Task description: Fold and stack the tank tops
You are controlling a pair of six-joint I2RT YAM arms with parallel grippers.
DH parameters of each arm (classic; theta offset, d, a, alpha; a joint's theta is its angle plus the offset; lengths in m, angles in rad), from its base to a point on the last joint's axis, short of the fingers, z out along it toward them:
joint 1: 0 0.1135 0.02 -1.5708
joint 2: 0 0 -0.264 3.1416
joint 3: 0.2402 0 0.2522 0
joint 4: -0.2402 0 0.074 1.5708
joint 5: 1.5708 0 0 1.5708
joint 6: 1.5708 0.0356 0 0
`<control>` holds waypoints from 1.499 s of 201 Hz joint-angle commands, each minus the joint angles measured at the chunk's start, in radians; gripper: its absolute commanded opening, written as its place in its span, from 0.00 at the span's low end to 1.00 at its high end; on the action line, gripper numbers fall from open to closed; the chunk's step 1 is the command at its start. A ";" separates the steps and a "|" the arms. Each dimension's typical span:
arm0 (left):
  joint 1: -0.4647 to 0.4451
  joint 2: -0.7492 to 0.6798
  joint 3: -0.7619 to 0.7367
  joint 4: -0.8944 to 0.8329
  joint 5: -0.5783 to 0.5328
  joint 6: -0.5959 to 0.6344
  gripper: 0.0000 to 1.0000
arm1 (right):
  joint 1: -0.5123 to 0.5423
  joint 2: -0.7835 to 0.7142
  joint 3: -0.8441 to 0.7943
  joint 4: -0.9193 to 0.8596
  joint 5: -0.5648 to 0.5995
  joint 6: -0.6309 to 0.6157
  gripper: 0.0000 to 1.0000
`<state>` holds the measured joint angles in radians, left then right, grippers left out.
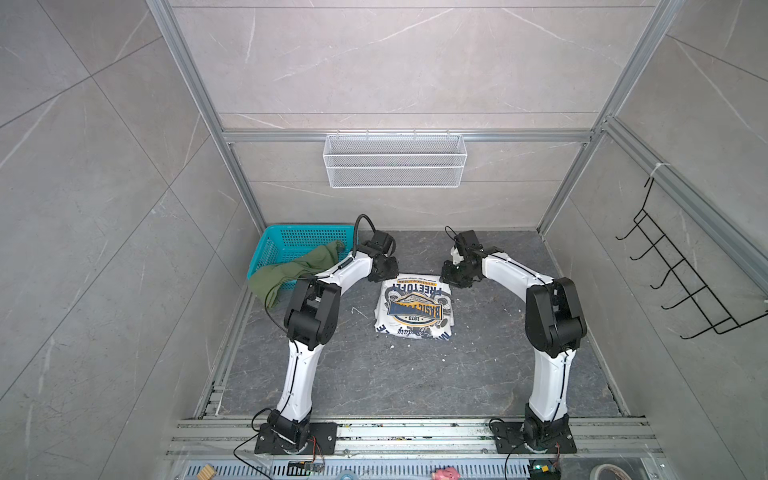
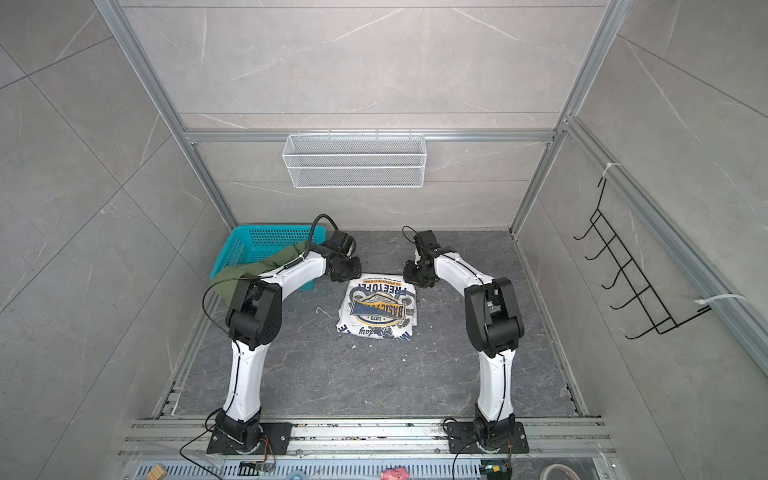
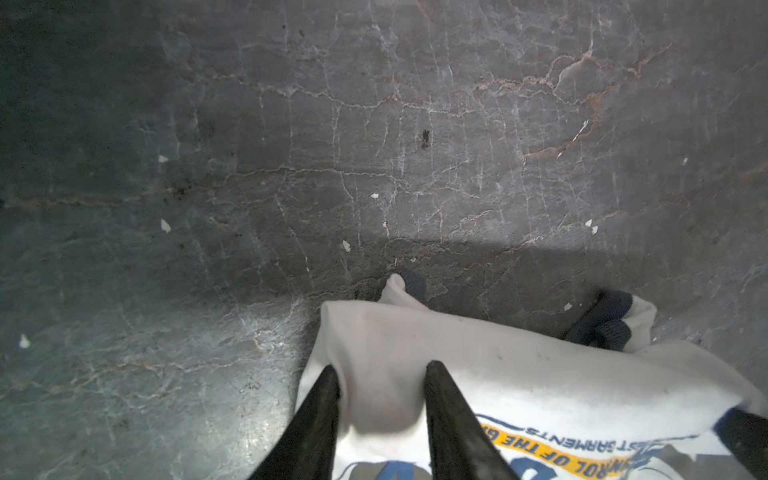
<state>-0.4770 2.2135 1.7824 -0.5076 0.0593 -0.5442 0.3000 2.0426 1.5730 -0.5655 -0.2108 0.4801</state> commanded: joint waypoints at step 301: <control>-0.016 -0.579 -0.408 -0.014 -0.207 -0.052 0.72 | 0.305 -0.215 -0.115 -0.215 0.321 0.065 0.99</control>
<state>-0.4923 1.8206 1.5959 -0.6361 -0.1081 -0.5587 0.5041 1.8019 1.4872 -0.7189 0.0292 0.4816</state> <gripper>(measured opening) 0.707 0.984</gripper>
